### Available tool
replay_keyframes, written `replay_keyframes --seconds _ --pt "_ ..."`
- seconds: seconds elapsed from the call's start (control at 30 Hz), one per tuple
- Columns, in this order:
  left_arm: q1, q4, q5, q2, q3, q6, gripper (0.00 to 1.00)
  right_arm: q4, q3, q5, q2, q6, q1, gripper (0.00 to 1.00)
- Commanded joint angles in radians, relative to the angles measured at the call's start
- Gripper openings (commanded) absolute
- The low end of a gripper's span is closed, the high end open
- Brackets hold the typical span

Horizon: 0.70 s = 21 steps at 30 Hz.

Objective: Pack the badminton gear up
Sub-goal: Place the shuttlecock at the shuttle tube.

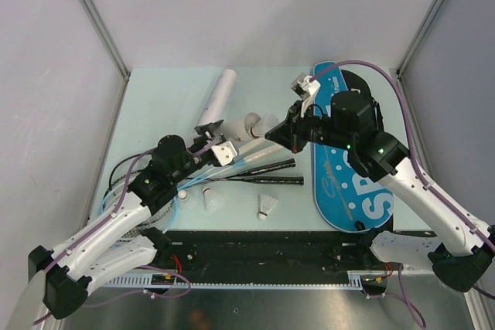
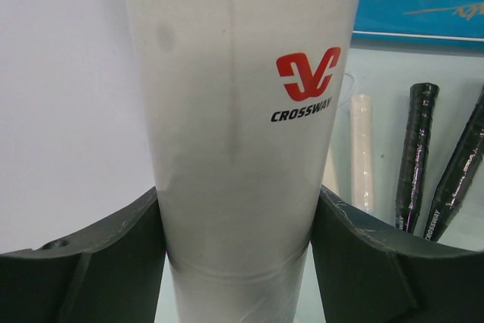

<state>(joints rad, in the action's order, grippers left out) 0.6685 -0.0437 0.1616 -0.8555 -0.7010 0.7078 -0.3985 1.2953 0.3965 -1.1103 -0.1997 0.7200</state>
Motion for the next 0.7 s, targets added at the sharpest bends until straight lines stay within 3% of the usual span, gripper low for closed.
replay_keyframes --seconds 0.0,0.07,0.1,0.13,0.37,0.5,0.67 --pt "0.014 -0.053 0.032 0.009 -0.025 0.033 0.24 -0.033 0.117 -0.039 -0.069 0.011 0.029 0.03" --pt "0.016 -0.053 0.036 0.010 -0.026 0.028 0.25 -0.007 0.124 -0.009 -0.103 -0.026 0.032 0.27" --pt "0.017 -0.053 0.036 0.012 -0.026 0.024 0.24 0.013 0.122 0.034 -0.118 -0.052 0.029 0.49" --pt "0.019 -0.053 0.035 0.013 -0.025 0.021 0.24 0.038 0.110 0.060 -0.123 -0.078 0.021 0.53" --pt "0.023 -0.053 0.041 0.023 -0.028 0.007 0.23 0.315 0.030 0.249 -0.151 -0.345 -0.065 0.71" --pt "0.023 -0.053 0.041 0.027 -0.029 -0.001 0.23 0.355 0.019 0.222 -0.177 -0.373 -0.030 0.86" --pt "0.026 -0.054 0.021 0.024 -0.037 -0.007 0.22 0.423 -0.008 0.136 -0.209 -0.429 0.028 0.85"
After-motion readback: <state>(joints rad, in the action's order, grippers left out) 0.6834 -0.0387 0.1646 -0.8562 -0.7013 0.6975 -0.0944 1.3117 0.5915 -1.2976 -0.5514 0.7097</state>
